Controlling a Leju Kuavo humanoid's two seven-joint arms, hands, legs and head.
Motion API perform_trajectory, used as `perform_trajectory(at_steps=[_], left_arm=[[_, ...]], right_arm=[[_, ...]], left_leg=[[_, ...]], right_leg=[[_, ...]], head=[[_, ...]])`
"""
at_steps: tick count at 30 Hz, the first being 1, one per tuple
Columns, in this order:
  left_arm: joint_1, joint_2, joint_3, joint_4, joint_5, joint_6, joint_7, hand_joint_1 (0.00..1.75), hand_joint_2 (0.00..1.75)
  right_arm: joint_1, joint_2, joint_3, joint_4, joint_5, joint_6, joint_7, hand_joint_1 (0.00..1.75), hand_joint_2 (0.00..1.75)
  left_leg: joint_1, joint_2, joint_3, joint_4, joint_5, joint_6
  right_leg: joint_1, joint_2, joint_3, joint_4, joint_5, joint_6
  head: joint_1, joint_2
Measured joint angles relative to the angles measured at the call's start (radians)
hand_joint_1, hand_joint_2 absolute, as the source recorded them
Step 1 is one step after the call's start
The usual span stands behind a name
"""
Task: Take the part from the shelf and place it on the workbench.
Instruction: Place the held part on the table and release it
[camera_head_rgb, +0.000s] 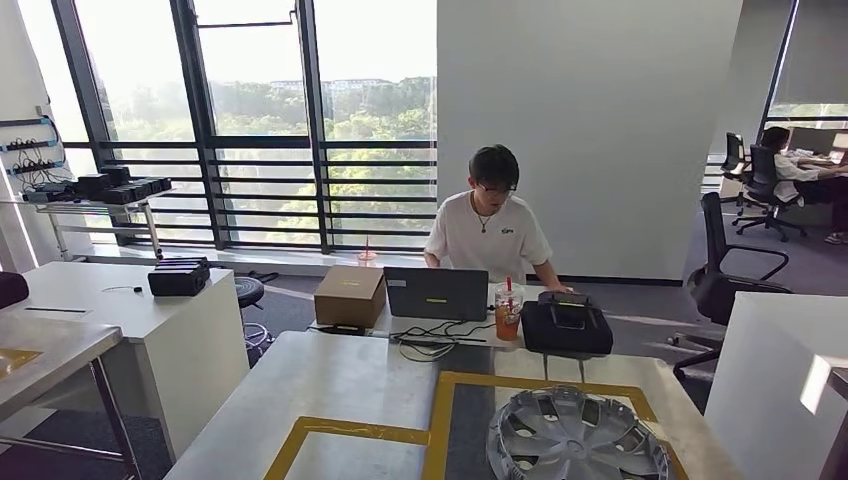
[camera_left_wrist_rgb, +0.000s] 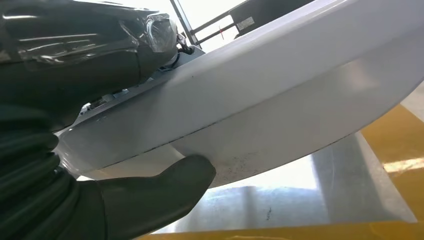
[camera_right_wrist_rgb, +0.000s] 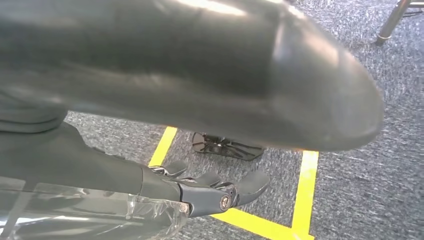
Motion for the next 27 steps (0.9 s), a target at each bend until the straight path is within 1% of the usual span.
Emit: perform_trajectory(at_steps=[1, 3, 4, 5, 6, 7, 9, 10, 11, 12, 13, 14, 15, 16, 18, 19, 20, 21, 22, 24, 25, 26, 27], left_arm=[[-0.006, -0.005, 0.001, 0.008, 0.000, 0.001, 0.001, 1.75, 1.75], [-0.011, -0.014, 0.002, 0.023, 0.000, 0.002, 0.002, 1.75, 1.75], [-0.012, -0.017, 0.002, 0.027, 0.000, 0.002, 0.002, 1.75, 1.75], [-0.014, -0.021, 0.003, 0.031, 0.000, 0.002, 0.002, 1.75, 1.75], [-0.017, -0.025, 0.003, 0.034, 0.000, 0.002, 0.003, 1.75, 1.75], [-0.019, -0.030, 0.003, 0.037, 0.000, 0.002, 0.003, 1.75, 1.75], [-0.021, -0.036, 0.003, 0.046, 0.000, 0.002, 0.003, 1.75, 1.75], [-0.019, -0.038, 0.003, 0.050, 0.000, 0.002, 0.003, 1.75, 1.75], [-0.017, -0.040, 0.002, 0.055, 0.000, 0.002, 0.003, 1.75, 1.75], [-0.016, -0.041, 0.002, 0.057, 0.000, 0.002, 0.003, 1.75, 1.75], [-0.016, -0.043, 0.002, 0.059, 0.000, 0.002, 0.003, 1.75, 1.75], [-0.017, -0.044, 0.003, 0.061, 0.000, 0.002, 0.003, 1.75, 1.75], [-0.018, -0.045, 0.003, 0.061, 0.000, 0.002, 0.003, 1.75, 1.75], [-0.019, -0.045, 0.003, 0.062, 0.001, 0.002, 0.003, 1.75, 1.75], [-0.021, -0.047, 0.006, 0.070, 0.007, 0.004, 0.002, 1.75, 1.75], [-0.022, -0.047, 0.010, 0.076, 0.012, 0.005, 0.000, 1.75, 1.75], [-0.023, -0.048, 0.015, 0.085, 0.017, 0.006, -0.003, 1.75, 1.75], [-0.025, -0.048, 0.021, 0.095, 0.020, 0.007, -0.007, 1.31, 1.75], [-0.028, -0.048, 0.026, 0.107, 0.022, 0.008, -0.010, 0.87, 1.75], [-0.033, -0.049, 0.034, 0.142, 0.023, 0.018, -0.016, 0.00, 1.75], [-0.034, -0.049, 0.038, 0.163, 0.023, 0.028, -0.017, 0.00, 1.75], [-0.035, -0.050, 0.043, 0.185, 0.023, 0.042, -0.019, 0.00, 1.75], [-0.037, -0.050, 0.050, 0.203, 0.022, 0.057, -0.020, 0.00, 1.75]], right_arm=[[-0.001, -0.001, 0.000, 0.006, 0.000, -0.001, 0.000, 0.00, 0.00], [-0.002, -0.004, 0.001, 0.014, 0.000, -0.002, 0.000, 0.00, 0.00], [-0.002, -0.005, 0.001, 0.017, 0.000, -0.002, 0.001, 0.00, 0.00], [-0.002, -0.006, 0.002, 0.020, 0.000, -0.002, 0.001, 0.00, 0.00], [-0.002, -0.008, 0.002, 0.023, 0.000, -0.002, 0.001, 0.00, 0.00], [-0.002, -0.011, 0.003, 0.025, 0.000, -0.003, 0.001, 0.00, 0.00], [-0.002, -0.015, 0.003, 0.028, 0.000, -0.004, 0.001, 0.00, 0.00], [-0.002, -0.016, 0.004, 0.029, 0.000, -0.004, 0.001, 0.00, 0.00], [-0.001, -0.016, 0.004, 0.030, 0.000, -0.004, 0.001, 0.00, 0.00], [0.000, -0.017, 0.005, 0.031, 0.000, -0.004, 0.001, 0.00, 0.00], [0.000, -0.018, 0.006, 0.032, 0.000, -0.004, 0.002, 0.00, 0.00], [-0.001, -0.019, 0.007, 0.032, 0.000, -0.004, 0.002, 0.00, 0.00], [-0.001, -0.021, 0.007, 0.033, 0.000, -0.004, 0.002, 0.00, 0.00], [-0.002, -0.022, 0.008, 0.035, 0.000, -0.005, 0.002, 0.00, 0.00], [-0.003, -0.022, 0.008, 0.038, 0.000, -0.009, 0.002, 0.00, 0.00], [-0.003, -0.022, 0.008, 0.040, 0.000, -0.012, 0.002, 0.00, 0.00], [-0.003, -0.022, 0.008, 0.043, -0.001, -0.015, 0.002, 0.00, 0.00], [-0.003, -0.022, 0.008, 0.046, -0.002, -0.017, 0.002, 0.00, 0.00], [-0.003, -0.022, 0.008, 0.048, -0.003, -0.018, 0.002, 0.00, 0.00], [-0.003, -0.022, 0.008, 0.053, -0.005, -0.019, 0.004, 0.00, 0.00], [-0.002, -0.022, 0.008, 0.056, -0.006, -0.021, 0.006, 0.00, 0.00], [-0.002, -0.021, 0.008, 0.059, -0.006, -0.023, 0.010, 0.00, 0.00], [-0.002, -0.020, 0.008, 0.061, -0.006, -0.026, 0.013, 0.00, 0.00]], left_leg=[[-0.004, 0.000, 0.013, -0.027, 0.004, 0.004], [-0.009, 0.001, 0.017, -0.038, 0.003, 0.007], [-0.007, 0.001, 0.019, -0.044, 0.006, 0.011], [-0.005, 0.002, 0.023, -0.051, 0.011, 0.017], [-0.002, 0.002, 0.026, -0.058, 0.016, 0.022], [0.000, 0.002, 0.028, -0.063, 0.019, 0.025], [-0.001, 0.000, 0.026, -0.063, 0.021, 0.028], [-0.001, 0.000, 0.026, -0.063, 0.021, 0.028], [-0.001, 0.000, 0.026, -0.062, 0.020, 0.027], [0.000, -0.001, 0.026, -0.061, 0.020, 0.026], [0.001, -0.001, 0.026, -0.058, 0.019, 0.024], [0.000, -0.002, 0.025, -0.054, 0.016, 0.020], [-0.002, -0.002, 0.023, -0.049, 0.013, 0.014], [-0.004, -0.002, 0.020, -0.044, 0.011, 0.009], [-0.006, -0.002, 0.016, -0.041, 0.009, 0.000], [-0.004, -0.001, 0.014, -0.039, 0.008, -0.005], [-0.002, -0.001, 0.009, -0.029, 0.000, -0.010], [0.000, -0.001, -0.004, -0.003, -0.018, -0.016], [0.002, 0.000, -0.026, 0.045, -0.046, -0.021], [0.003, 0.000, -0.091, 0.186, -0.110, -0.026], [0.003, 0.000, -0.118, 0.241, -0.127, -0.027], [0.003, 0.000, -0.129, 0.263, -0.126, -0.027], [0.003, 0.000, -0.120, 0.243, -0.107, -0.025]], right_leg=[[0.001, 0.000, -0.003, 0.000, 0.001, 0.003], [0.000, -0.001, -0.006, -0.002, 0.003, 0.012], [-0.001, -0.002, -0.008, 0.000, 0.002, 0.017], [-0.002, -0.003, -0.015, 0.013, -0.006, 0.020], [-0.002, -0.003, -0.030, 0.044, -0.022, 0.021], [-0.003, -0.004, -0.057, 0.099, -0.047, 0.021], [-0.005, -0.004, -0.125, 0.240, -0.101, 0.022], [-0.006, -0.004, -0.149, 0.287, -0.114, 0.027], [-0.009, -0.005, -0.154, 0.295, -0.110, 0.034], [-0.012, -0.005, -0.135, 0.256, -0.090, 0.044], [-0.016, -0.007, -0.098, 0.183, -0.060, 0.055], [-0.018, -0.008, -0.061, 0.108, -0.034, 0.060], [-0.019, -0.009, -0.030, 0.047, -0.015, 0.058], [-0.019, -0.009, -0.013, 0.014, -0.005, 0.051], [-0.015, -0.007, -0.010, 0.007, -0.002, 0.032], [-0.016, -0.006, -0.010, 0.007, -0.001, 0.026], [-0.017, -0.006, -0.010, 0.007, 0.000, 0.020], [-0.020, -0.005, -0.009, 0.006, 0.001, 0.014], [-0.021, -0.005, -0.009, 0.005, 0.001, 0.009], [-0.019, -0.005, -0.009, 0.005, 0.001, 0.004], [-0.018, -0.005, -0.010, 0.005, 0.001, 0.004], [-0.017, -0.004, -0.009, 0.006, 0.001, 0.004], [-0.016, -0.002, -0.008, 0.006, 0.001, 0.004]], head=[[0.001, 0.000], [0.000, 0.000], [0.001, 0.000], [0.001, 0.000], [0.002, 0.000], [0.003, 0.000], [0.006, 0.000], [0.007, 0.000], [0.008, 0.000], [0.009, 0.000], [0.009, 0.000], [0.011, 0.000], [0.011, 0.000], [0.011, 0.000], [0.010, 0.000], [0.009, 0.000], [0.008, 0.000], [0.007, 0.000], [0.006, 0.000], [0.004, 0.000], [0.003, 0.000], [0.003, 0.000], [0.002, 0.000]])
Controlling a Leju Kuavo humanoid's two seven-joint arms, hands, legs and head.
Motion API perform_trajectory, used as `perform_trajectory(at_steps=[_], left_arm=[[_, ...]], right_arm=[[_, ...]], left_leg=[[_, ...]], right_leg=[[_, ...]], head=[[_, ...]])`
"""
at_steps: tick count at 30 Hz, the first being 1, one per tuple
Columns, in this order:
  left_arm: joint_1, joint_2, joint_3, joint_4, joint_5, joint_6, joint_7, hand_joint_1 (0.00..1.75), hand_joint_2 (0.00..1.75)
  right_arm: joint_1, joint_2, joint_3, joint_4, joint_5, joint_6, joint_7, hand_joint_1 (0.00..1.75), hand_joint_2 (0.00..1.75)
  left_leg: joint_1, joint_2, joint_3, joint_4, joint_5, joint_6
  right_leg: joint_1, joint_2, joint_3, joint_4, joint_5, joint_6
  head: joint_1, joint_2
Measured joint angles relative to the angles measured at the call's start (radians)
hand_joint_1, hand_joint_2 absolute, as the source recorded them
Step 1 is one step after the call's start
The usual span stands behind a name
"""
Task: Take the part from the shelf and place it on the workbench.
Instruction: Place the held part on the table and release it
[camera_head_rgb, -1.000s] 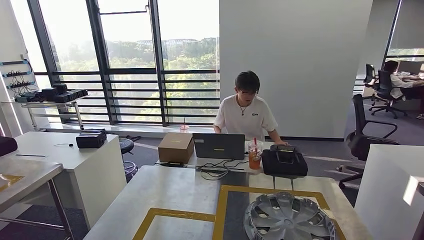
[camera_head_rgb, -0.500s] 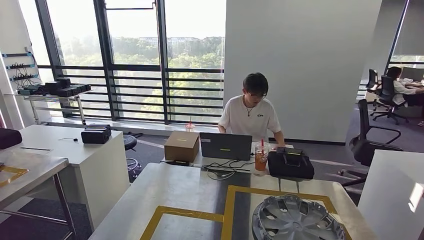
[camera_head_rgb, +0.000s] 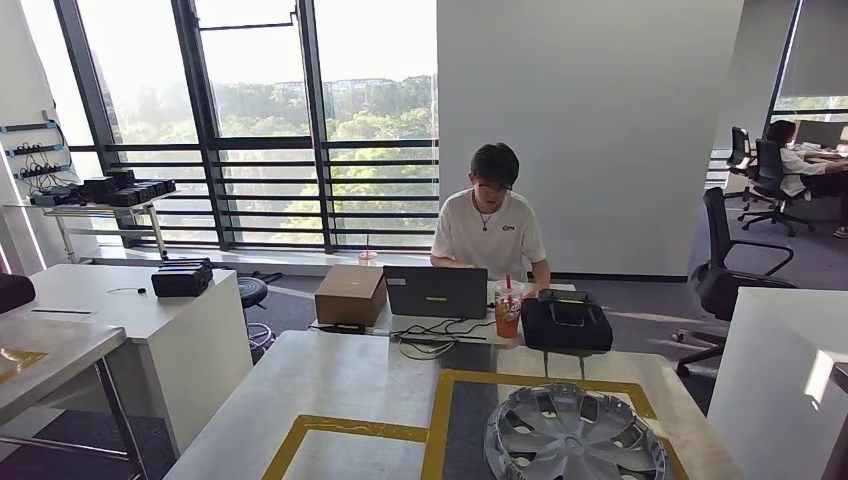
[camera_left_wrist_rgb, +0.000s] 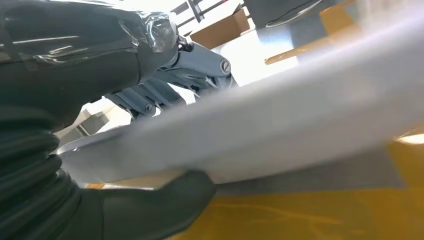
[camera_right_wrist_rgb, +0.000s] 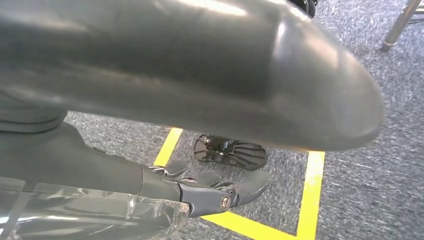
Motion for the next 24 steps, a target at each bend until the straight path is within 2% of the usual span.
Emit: perform_trajectory(at_steps=[2, 4, 6, 8, 10, 12, 13, 14, 15, 16, 17, 18, 19, 20, 23, 24], left_arm=[[-0.009, 0.001, 0.018, 0.026, -0.006, 0.031, 0.000, 0.00, 1.75], [-0.020, 0.002, 0.039, 0.043, -0.017, 0.055, 0.003, 0.00, 1.75], [-0.023, 0.003, 0.057, 0.055, -0.028, 0.072, 0.007, 0.00, 0.87], [-0.020, 0.004, 0.077, 0.064, -0.036, 0.090, 0.008, 0.00, 0.00], [-0.020, 0.002, 0.097, 0.067, -0.043, 0.106, 0.009, 0.00, 0.00], [-0.014, 0.000, 0.113, 0.070, -0.054, 0.113, 0.012, 0.00, 0.00], [-0.008, -0.001, 0.122, 0.071, -0.061, 0.114, 0.014, 0.00, 0.00], [-0.001, -0.001, 0.130, 0.072, -0.068, 0.115, 0.017, 0.00, 0.00], [0.005, -0.001, 0.140, 0.072, -0.074, 0.116, 0.019, 0.00, 0.00], [0.009, -0.001, 0.151, 0.072, -0.079, 0.119, 0.021, 0.00, 0.00], [0.012, -0.001, 0.162, 0.071, -0.082, 0.124, 0.022, 0.00, 0.00], [0.015, -0.001, 0.175, 0.067, -0.081, 0.133, 0.020, 0.00, 0.00], [0.020, -0.002, 0.193, 0.059, -0.069, 0.145, 0.013, 0.00, 0.00], [0.028, -0.004, 0.216, 0.046, -0.045, 0.156, 0.001, 0.00, 0.00], [0.067, -0.027, 0.318, -0.031, 0.100, 0.159, -0.069, 0.00, 0.00], [0.084, -0.038, 0.359, -0.073, 0.172, 0.142, -0.100, 0.00, 0.00]], right_arm=[[0.000, 0.005, 0.000, 0.002, 0.000, -0.004, 0.005, 0.00, 0.00], [-0.002, 0.012, 0.002, 0.003, 0.002, -0.009, 0.006, 0.00, 0.00], [-0.003, 0.017, 0.005, 0.005, 0.003, -0.017, 0.005, 0.00, 0.00], [-0.004, 0.020, 0.008, 0.008, 0.004, -0.029, 0.001, 0.00, 0.00], [-0.007, 0.021, 0.009, 0.012, 0.004, -0.043, -0.004, 0.00, 0.00], [-0.010, 0.022, 0.010, 0.016, 0.004, -0.052, -0.010, 0.00, 0.00], [-0.011, 0.022, 0.011, 0.018, 0.005, -0.054, -0.012, 0.00, 0.00], [-0.011, 0.022, 0.013, 0.020, 0.005, -0.054, -0.015, 0.00, 0.00], [-0.011, 0.023, 0.015, 0.021, 0.005, -0.054, -0.018, 0.00, 0.00], [-0.011, 0.023, 0.017, 0.022, 0.006, -0.054, -0.020, 0.00, 0.00], [-0.012, 0.022, 0.019, 0.023, 0.005, -0.054, -0.021, 0.00, 0.00], [-0.013, 0.022, 0.021, 0.023, 0.005, -0.054, -0.022, 0.00, 0.00], [-0.014, 0.022, 0.022, 0.023, 0.003, -0.054, -0.022, 0.00, 0.00], [-0.013, 0.023, 0.023, 0.023, -0.001, -0.053, -0.021, 0.00, 0.00], [-0.011, 0.032, 0.023, 0.020, -0.015, -0.041, -0.016, 0.00, 0.00], [-0.010, 0.037, 0.023, 0.015, -0.020, -0.032, -0.015, 0.00, 0.00]], left_leg=[[-0.002, 0.000, 0.068, -0.138, 0.066, 0.011], [-0.007, 0.000, 0.128, -0.253, 0.102, 0.020], [-0.013, 0.000, 0.139, -0.276, 0.103, 0.025], [-0.010, 0.000, 0.143, -0.287, 0.111, 0.036], [-0.005, 0.000, 0.149, -0.300, 0.120, 0.047], [-0.005, 0.000, 0.148, -0.302, 0.122, 0.052], [-0.005, 0.000, 0.148, -0.302, 0.122, 0.052], [-0.006, 0.000, 0.148, -0.301, 0.122, 0.052], [-0.006, -0.001, 0.148, -0.301, 0.121, 0.052], [-0.006, -0.001, 0.148, -0.300, 0.121, 0.051], [-0.006, -0.002, 0.148, -0.298, 0.120, 0.049], [-0.008, -0.003, 0.147, -0.295, 0.118, 0.046], [-0.010, -0.003, 0.146, -0.292, 0.117, 0.042], [-0.012, -0.004, 0.144, -0.289, 0.116, 0.037], [-0.011, -0.002, 0.139, -0.285, 0.113, 0.022], [-0.009, -0.002, 0.133, -0.272, 0.102, 0.016]], right_leg=[[0.003, 0.002, 0.003, 0.000, 0.000, 0.000], [0.009, 0.002, 0.001, 0.001, -0.001, 0.004], [0.011, 0.002, -0.002, -0.001, 0.002, 0.011], [0.010, 0.001, -0.006, 0.001, -0.001, 0.020], [0.012, -0.001, -0.034, 0.059, -0.031, 0.020], [0.011, -0.001, -0.099, 0.196, -0.086, 0.014], [0.010, -0.001, -0.131, 0.260, -0.107, 0.015], [0.010, -0.001, -0.148, 0.293, -0.114, 0.019], [0.009, -0.002, -0.143, 0.282, -0.104, 0.025], [0.009, -0.002, -0.117, 0.229, -0.080, 0.033], [0.008, -0.003, -0.076, 0.148, -0.050, 0.039], [0.008, -0.004, -0.039, 0.076, -0.026, 0.039], [0.009, -0.005, -0.011, 0.023, -0.009, 0.036], [0.011, -0.006, 0.002, -0.003, -0.002, 0.030], [0.010, -0.004, 0.002, -0.007, 0.002, 0.012], [0.007, -0.003, 0.003, -0.008, 0.003, 0.006]], head=[[-0.001, 0.000], [-0.001, 0.000], [0.000, 0.000], [0.000, 0.000], [0.001, 0.000], [0.004, 0.000], [0.006, 0.000], [0.006, 0.000], [0.007, 0.000], [0.008, 0.000], [0.008, 0.000], [0.009, 0.000], [0.009, 0.000], [0.009, 0.000], [0.007, 0.000], [0.006, 0.000]])
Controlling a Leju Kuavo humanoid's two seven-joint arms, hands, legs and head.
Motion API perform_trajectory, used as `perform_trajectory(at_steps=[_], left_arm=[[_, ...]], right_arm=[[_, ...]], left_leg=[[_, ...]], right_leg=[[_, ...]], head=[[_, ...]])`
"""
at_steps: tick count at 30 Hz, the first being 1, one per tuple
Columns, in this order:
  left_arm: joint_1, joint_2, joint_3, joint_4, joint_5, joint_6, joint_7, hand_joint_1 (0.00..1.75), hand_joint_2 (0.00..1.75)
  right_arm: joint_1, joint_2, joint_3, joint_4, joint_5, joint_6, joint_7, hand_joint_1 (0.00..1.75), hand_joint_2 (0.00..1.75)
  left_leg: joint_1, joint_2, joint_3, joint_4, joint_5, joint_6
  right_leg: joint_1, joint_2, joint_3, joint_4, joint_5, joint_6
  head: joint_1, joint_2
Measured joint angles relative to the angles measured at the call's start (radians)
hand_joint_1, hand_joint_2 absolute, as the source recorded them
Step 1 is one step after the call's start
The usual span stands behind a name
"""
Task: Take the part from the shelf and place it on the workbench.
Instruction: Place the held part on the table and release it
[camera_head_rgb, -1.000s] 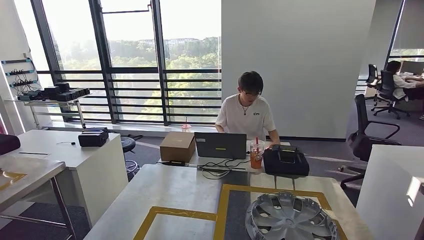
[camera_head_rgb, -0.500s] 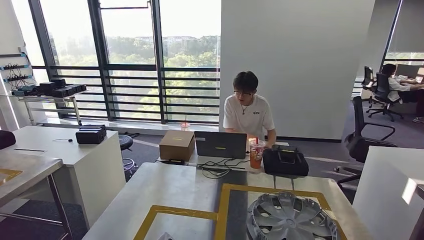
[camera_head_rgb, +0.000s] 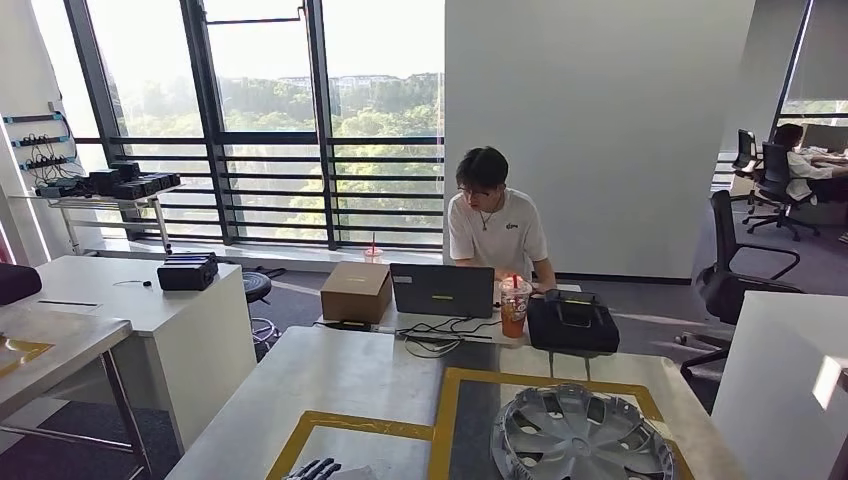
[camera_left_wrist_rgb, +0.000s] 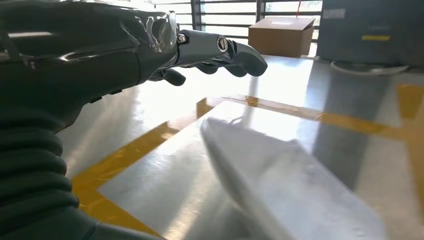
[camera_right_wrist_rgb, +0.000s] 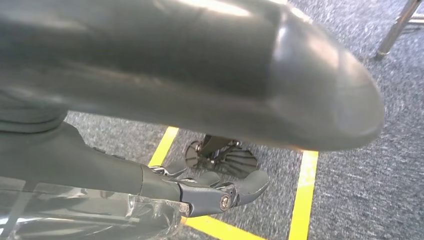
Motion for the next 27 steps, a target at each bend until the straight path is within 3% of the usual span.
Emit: perform_trajectory(at_steps=[2, 4, 5, 6, 7, 9, 11, 14, 16, 19, 21, 22, 24, 26, 27], left_arm=[[0.046, -0.027, 0.086, -0.111, 0.201, -0.075, -0.070, 0.00, 0.00], [0.102, -0.056, 0.163, -0.240, 0.430, -0.186, -0.127, 0.00, 0.00], [0.130, -0.068, 0.194, -0.300, 0.526, -0.235, -0.145, 0.00, 0.00], [0.159, -0.077, 0.219, -0.360, 0.627, -0.284, -0.163, 0.00, 0.00], [0.191, -0.084, 0.239, -0.420, 0.730, -0.328, -0.184, 0.00, 0.00], [0.258, -0.090, 0.258, -0.556, 0.943, -0.408, -0.231, 0.00, 0.00], [0.333, -0.091, 0.263, -0.710, 1.102, -0.455, -0.259, 0.00, 0.00], [0.445, -0.083, 0.264, -0.906, 1.227, -0.486, -0.275, 0.00, 0.00], [0.490, -0.075, 0.264, -1.000, 1.267, -0.499, -0.281, 0.00, 0.00], [0.544, -0.066, 0.264, -1.102, 1.291, -0.505, -0.282, 0.00, 0.00], [0.573, -0.058, 0.265, -1.151, 1.305, -0.507, -0.283, 0.00, 0.00], [0.586, -0.055, 0.266, -1.174, 1.312, -0.510, -0.285, 0.00, 0.00], [0.614, -0.049, 0.268, -1.225, 1.327, -0.517, -0.283, 0.00, 0.00], [0.640, -0.045, 0.270, -1.275, 1.337, -0.522, -0.278, 0.00, 0.00], [0.650, -0.044, 0.270, -1.294, 1.339, -0.523, -0.275, 0.00, 0.00]], right_arm=[[0.002, 0.013, -0.001, -0.017, -0.008, 0.023, 0.003, 0.00, 0.00], [0.005, 0.026, -0.004, -0.038, -0.014, 0.043, 0.005, 0.00, 0.00], [0.008, 0.031, -0.006, -0.047, -0.016, 0.052, 0.005, 0.00, 0.00], [0.010, 0.036, -0.007, -0.057, -0.017, 0.060, 0.005, 0.00, 0.00], [0.013, 0.042, -0.008, -0.067, -0.018, 0.070, 0.003, 0.00, 0.00], [0.018, 0.055, -0.009, -0.092, -0.018, 0.095, -0.004, 0.00, 0.00], [0.024, 0.073, -0.011, -0.131, -0.018, 0.128, -0.010, 0.00, 0.00], [0.033, 0.101, -0.022, -0.197, -0.022, 0.178, -0.013, 0.00, 0.00], [0.036, 0.116, -0.030, -0.232, -0.026, 0.196, -0.015, 0.00, 0.00], [0.035, 0.132, -0.041, -0.276, -0.027, 0.207, -0.016, 0.00, 0.00], [0.036, 0.141, -0.047, -0.306, -0.027, 0.215, -0.018, 0.00, 0.00], [0.036, 0.145, -0.049, -0.319, -0.027, 0.218, -0.019, 0.00, 0.00], [0.035, 0.149, -0.052, -0.339, -0.024, 0.227, -0.022, 0.00, 0.00], [0.033, 0.150, -0.056, -0.357, -0.016, 0.239, -0.028, 0.00, 0.00], [0.033, 0.150, -0.058, -0.366, -0.011, 0.243, -0.031, 0.00, 0.00]], left_leg=[[0.005, 0.001, -0.043, 0.096, -0.056, -0.012], [0.010, 0.001, -0.107, 0.239, -0.120, -0.019], [0.012, 0.001, -0.127, 0.283, -0.132, -0.021], [0.014, 0.001, -0.130, 0.290, -0.126, -0.022], [0.015, 0.001, -0.112, 0.254, -0.102, -0.021], [0.015, 0.002, -0.036, 0.105, -0.038, -0.014], [0.010, 0.002, 0.016, 0.005, -0.012, -0.006], [0.006, 0.001, 0.025, -0.014, -0.014, 0.008], [0.010, -0.001, 0.032, -0.023, -0.007, 0.020], [0.010, -0.002, 0.034, -0.028, -0.002, 0.029], [0.008, -0.002, 0.033, -0.027, -0.002, 0.030], [0.008, -0.003, 0.034, -0.026, -0.002, 0.029], [0.007, -0.004, 0.035, -0.023, -0.003, 0.027], [0.003, -0.005, 0.031, -0.014, -0.005, 0.020], [0.001, -0.005, 0.029, -0.011, -0.005, 0.015]], right_leg=[[-0.005, 0.001, 0.003, -0.002, 0.000, -0.009], [-0.004, 0.002, 0.004, -0.002, -0.002, -0.014], [-0.004, 0.004, 0.004, -0.002, -0.002, -0.014], [-0.004, 0.006, 0.005, -0.001, -0.003, -0.014], [-0.003, 0.008, 0.007, -0.001, -0.004, -0.014], [-0.002, 0.012, 0.011, -0.001, -0.006, -0.012], [0.003, 0.014, 0.012, 0.000, -0.009, -0.005], [0.004, 0.013, 0.010, -0.002, -0.013, 0.010], [0.004, 0.009, -0.004, 0.028, -0.033, 0.015], [0.003, 0.006, -0.087, 0.205, -0.111, 0.007], [0.003, 0.006, -0.122, 0.279, -0.129, 0.011], [0.002, 0.006, -0.111, 0.259, -0.115, 0.018], [0.001, 0.005, -0.044, 0.129, -0.067, 0.029], [0.002, 0.005, 0.010, 0.026, -0.032, 0.025], [0.004, 0.006, 0.018, 0.010, -0.026, 0.019]], head=[[-0.002, 0.000], [-0.004, 0.000], [-0.005, 0.000], [-0.005, 0.000], [-0.006, 0.000], [-0.008, 0.000], [-0.008, 0.000], [-0.008, 0.000], [-0.006, 0.000], [-0.001, 0.000], [0.000, 0.000], [0.001, 0.000], [0.002, 0.000], [0.002, 0.000], [0.002, 0.000]])
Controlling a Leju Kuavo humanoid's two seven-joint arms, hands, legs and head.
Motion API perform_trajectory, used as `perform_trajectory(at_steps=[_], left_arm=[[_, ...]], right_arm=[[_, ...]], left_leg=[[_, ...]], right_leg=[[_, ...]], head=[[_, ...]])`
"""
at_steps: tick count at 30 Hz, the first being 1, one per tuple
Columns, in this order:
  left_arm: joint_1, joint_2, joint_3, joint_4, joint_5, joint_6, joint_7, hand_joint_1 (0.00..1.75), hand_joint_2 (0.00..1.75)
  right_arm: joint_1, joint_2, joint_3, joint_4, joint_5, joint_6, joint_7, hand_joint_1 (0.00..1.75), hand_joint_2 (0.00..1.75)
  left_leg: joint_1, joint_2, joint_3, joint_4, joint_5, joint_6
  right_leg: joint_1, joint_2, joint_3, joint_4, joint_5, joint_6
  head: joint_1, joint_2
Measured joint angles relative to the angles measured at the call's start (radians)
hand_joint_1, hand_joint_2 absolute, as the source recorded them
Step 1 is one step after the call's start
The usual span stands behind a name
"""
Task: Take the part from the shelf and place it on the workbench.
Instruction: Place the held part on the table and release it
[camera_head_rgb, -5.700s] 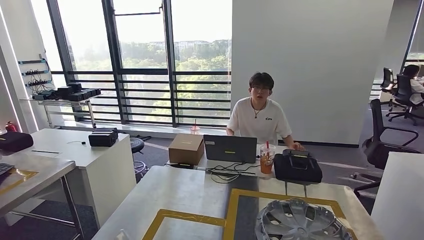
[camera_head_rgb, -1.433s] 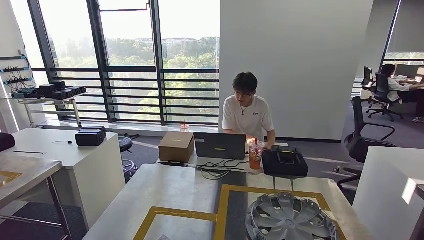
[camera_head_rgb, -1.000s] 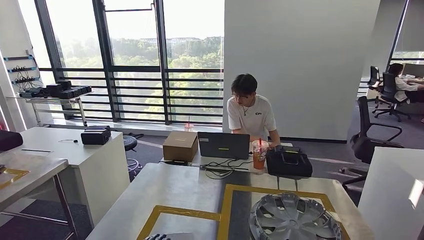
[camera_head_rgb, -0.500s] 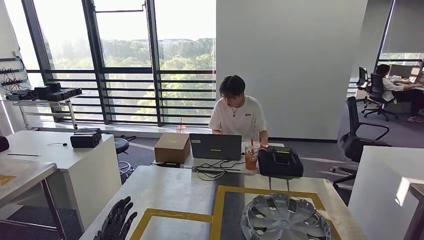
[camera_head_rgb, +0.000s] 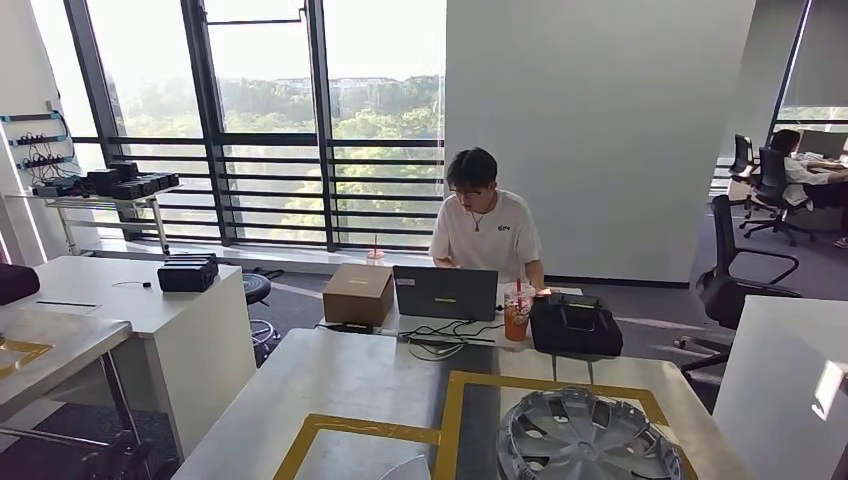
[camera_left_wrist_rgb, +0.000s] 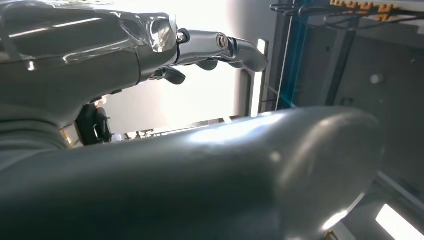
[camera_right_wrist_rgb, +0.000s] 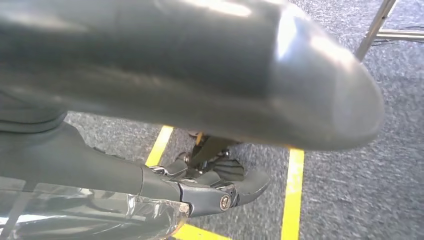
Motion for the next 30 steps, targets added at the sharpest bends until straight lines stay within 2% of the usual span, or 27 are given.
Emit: perform_trajectory(at_steps=[2, 3, 4, 5, 7, 8, 9, 10, 11, 13, 14, 15, 18, 19, 20, 22, 23, 24, 25, 26, 27, 28, 29, 30], left_arm=[[0.017, 0.003, 0.001, -0.027, 0.001, 0.001, 0.001, 0.00, 0.00], [0.024, 0.004, 0.001, -0.036, 0.001, 0.002, 0.000, 0.00, 0.00], [0.029, 0.005, 0.001, -0.042, 0.001, 0.002, 0.000, 0.00, 0.00], [0.033, 0.006, 0.001, -0.047, 0.001, 0.002, -0.001, 0.00, 0.00], [0.040, 0.006, 0.001, -0.051, 0.000, 0.002, -0.001, 0.00, 0.00], [0.044, 0.006, 0.001, -0.052, 0.000, 0.002, -0.001, 0.00, 0.00], [0.048, 0.006, 0.001, -0.053, 0.000, 0.002, -0.001, 0.00, 0.00], [0.050, 0.006, 0.001, -0.053, -0.001, 0.003, -0.003, 0.00, 0.00], [0.050, 0.007, 0.001, -0.053, -0.001, 0.004, -0.008, 0.00, 0.00], [0.047, 0.013, 0.001, -0.053, 0.002, 0.006, -0.022, 0.00, 0.00], [0.044, 0.016, 0.001, -0.053, 0.005, 0.006, -0.027, 0.00, 0.00], [0.042, 0.018, 0.001, -0.053, 0.008, 0.005, -0.029, 0.00, 0.00], [0.038, 0.018, 0.000, -0.054, 0.014, -0.001, -0.018, 0.00, 0.00], [0.036, 0.018, -0.002, -0.054, 0.014, -0.003, -0.013, 0.00, 0.00], [0.034, 0.017, -0.005, -0.054, 0.015, -0.007, -0.009, 0.00, 0.00], [0.032, 0.015, -0.010, -0.053, 0.017, -0.013, -0.004, 0.00, 0.00], [0.032, 0.014, -0.013, -0.052, 0.018, -0.015, -0.004, 0.00, 0.00], [0.032, 0.014, -0.015, -0.049, 0.018, -0.015, -0.003, 0.00, 0.00], [0.032, 0.014, -0.017, -0.047, 0.018, -0.016, -0.003, 0.00, 0.00], [0.032, 0.013, -0.019, -0.046, 0.018, -0.016, -0.003, 0.00, 0.00], [0.032, 0.013, -0.021, -0.044, 0.018, -0.016, -0.004, 0.00, 0.00], [0.032, 0.013, -0.023, -0.044, 0.018, -0.015, -0.005, 0.00, 0.00], [0.032, 0.014, -0.024, -0.044, 0.017, -0.015, -0.007, 0.00, 0.00], [0.032, 0.014, -0.025, -0.044, 0.016, -0.014, -0.009, 0.00, 0.00]], right_arm=[[0.000, -0.002, -0.002, -0.012, 0.009, 0.004, -0.008, 0.00, 0.00], [-0.001, -0.004, -0.002, -0.015, 0.013, 0.004, -0.012, 0.00, 0.00], [-0.001, -0.007, -0.002, -0.016, 0.016, 0.003, -0.015, 0.00, 0.00], [-0.001, -0.010, -0.002, -0.016, 0.018, 0.001, -0.018, 0.00, 0.00], [-0.002, -0.016, -0.002, -0.017, 0.021, -0.002, -0.022, 0.00, 0.00], [-0.001, -0.018, -0.002, -0.017, 0.022, -0.003, -0.023, 0.00, 0.00], [-0.001, -0.019, -0.002, -0.017, 0.024, -0.005, -0.023, 0.00, 0.00], [-0.001, -0.021, -0.002, -0.016, 0.025, -0.008, -0.024, 0.00, 0.00], [-0.002, -0.022, -0.002, -0.016, 0.027, -0.011, -0.025, 0.00, 0.00], [-0.003, -0.024, -0.002, -0.015, 0.030, -0.020, -0.026, 0.00, 0.00], [-0.004, -0.026, -0.002, -0.015, 0.031, -0.023, -0.026, 0.00, 0.00], [-0.005, -0.029, -0.003, -0.014, 0.033, -0.025, -0.025, 0.00, 0.00], [-0.005, -0.035, -0.005, -0.013, 0.035, -0.022, -0.021, 0.00, 0.00], [-0.004, -0.036, -0.006, -0.013, 0.035, -0.020, -0.017, 0.00, 0.00], [-0.004, -0.037, -0.008, -0.013, 0.031, -0.017, -0.012, 0.00, 0.00], [-0.004, -0.041, -0.009, -0.012, 0.018, -0.014, 0.000, 0.00, 0.00], [-0.005, -0.043, -0.009, -0.012, 0.010, -0.014, 0.004, 0.00, 0.00], [-0.005, -0.044, -0.009, -0.012, 0.004, -0.013, 0.008, 0.00, 0.00], [-0.005, -0.045, -0.009, -0.012, -0.001, -0.013, 0.011, 0.00, 0.00], [-0.005, -0.045, -0.009, -0.012, -0.004, -0.013, 0.014, 0.00, 0.00], [-0.005, -0.046, -0.009, -0.012, -0.007, -0.012, 0.016, 0.00, 0.00], [-0.006, -0.047, -0.009, -0.012, -0.010, -0.010, 0.019, 0.00, 0.00], [-0.007, -0.048, -0.009, -0.012, -0.012, -0.008, 0.021, 0.00, 0.00], [-0.007, -0.049, -0.010, -0.012, -0.013, -0.005, 0.022, 0.00, 0.00]], left_leg=[[0.001, 0.000, -0.003, 0.002, 0.002, -0.010], [0.003, 0.000, -0.006, 0.007, -0.004, -0.016], [0.005, 0.001, -0.013, 0.026, -0.024, -0.021], [0.007, 0.002, -0.029, 0.066, -0.056, -0.026], [0.012, 0.004, -0.075, 0.195, -0.140, -0.033], [0.014, 0.004, -0.093, 0.254, -0.170, -0.036], [0.015, 0.005, -0.096, 0.283, -0.183, -0.036], [0.015, 0.005, -0.077, 0.269, -0.177, -0.036], [0.015, 0.006, -0.040, 0.221, -0.158, -0.033], [0.012, 0.007, 0.058, 0.074, -0.117, -0.024], [0.008, 0.007, 0.087, 0.023, -0.105, -0.018], [0.003, 0.007, 0.102, -0.007, -0.098, -0.012], [-0.004, 0.008, 0.091, -0.019, -0.072, 0.006], [-0.002, 0.009, 0.083, -0.025, -0.057, 0.014], [0.001, 0.011, 0.073, -0.031, -0.041, 0.020], [0.003, 0.012, 0.043, -0.033, -0.015, 0.027], [0.003, 0.013, 0.029, -0.032, -0.003, 0.027], [0.003, 0.014, 0.014, -0.031, 0.009, 0.026], [0.003, 0.014, 0.000, -0.029, 0.019, 0.025], [0.004, 0.014, -0.014, -0.026, 0.029, 0.022], [0.004, 0.015, -0.027, -0.022, 0.038, 0.019], [0.003, 0.014, -0.040, -0.017, 0.045, 0.015], [0.002, 0.015, -0.048, -0.014, 0.052, 0.009], [0.001, 0.015, -0.053, -0.010, 0.059, 0.003]], right_leg=[[0.000, 0.000, -0.002, 0.000, 0.008, -0.013], [-0.002, -0.001, -0.004, -0.002, 0.012, -0.019], [-0.004, -0.002, -0.007, -0.004, 0.017, -0.027], [-0.007, -0.004, -0.011, -0.006, 0.022, -0.034], [-0.005, -0.006, -0.024, -0.005, 0.031, -0.042], [-0.003, -0.008, -0.032, -0.005, 0.037, -0.043], [-0.002, -0.008, -0.040, -0.004, 0.043, -0.043], [0.000, -0.009, -0.048, -0.004, 0.051, -0.042], [0.000, -0.008, -0.056, -0.004, 0.058, -0.040], [0.003, -0.008, -0.066, -0.005, 0.073, -0.033], [0.004, -0.008, -0.068, -0.006, 0.080, -0.028], [0.003, -0.008, -0.069, -0.007, 0.087, -0.021], [0.000, -0.008, -0.074, -0.014, 0.102, -0.003], [0.000, -0.008, -0.081, -0.004, 0.090, -0.003], [0.001, -0.008, -0.094, 0.025, 0.059, -0.006], [0.000, -0.008, -0.131, 0.144, -0.036, -0.015], [-0.001, -0.009, -0.145, 0.211, -0.074, -0.015], [-0.001, -0.009, -0.148, 0.259, -0.093, -0.010], [-0.002, -0.009, -0.134, 0.276, -0.092, -0.001], [-0.003, -0.009, -0.099, 0.251, -0.076, 0.009], [-0.005, -0.009, -0.047, 0.190, -0.058, 0.017], [-0.005, -0.009, 0.013, 0.108, -0.053, 0.019], [-0.004, -0.008, 0.059, 0.040, -0.051, 0.016], [-0.002, -0.007, 0.086, -0.008, -0.056, 0.009]], head=[[-0.001, 0.000], [-0.001, 0.000], [-0.003, 0.000], [-0.004, 0.000], [-0.007, 0.000], [-0.007, 0.000], [-0.007, 0.000], [-0.008, 0.000], [-0.008, 0.000], [-0.008, 0.000], [-0.008, 0.000], [-0.008, 0.000], [-0.008, 0.000], [-0.008, 0.000], [-0.007, 0.000], [-0.005, 0.000], [-0.004, 0.000], [-0.004, 0.000], [-0.003, 0.000], [-0.003, 0.000], [-0.002, 0.000], [-0.002, 0.000], [-0.003, 0.000], [-0.003, 0.000]])
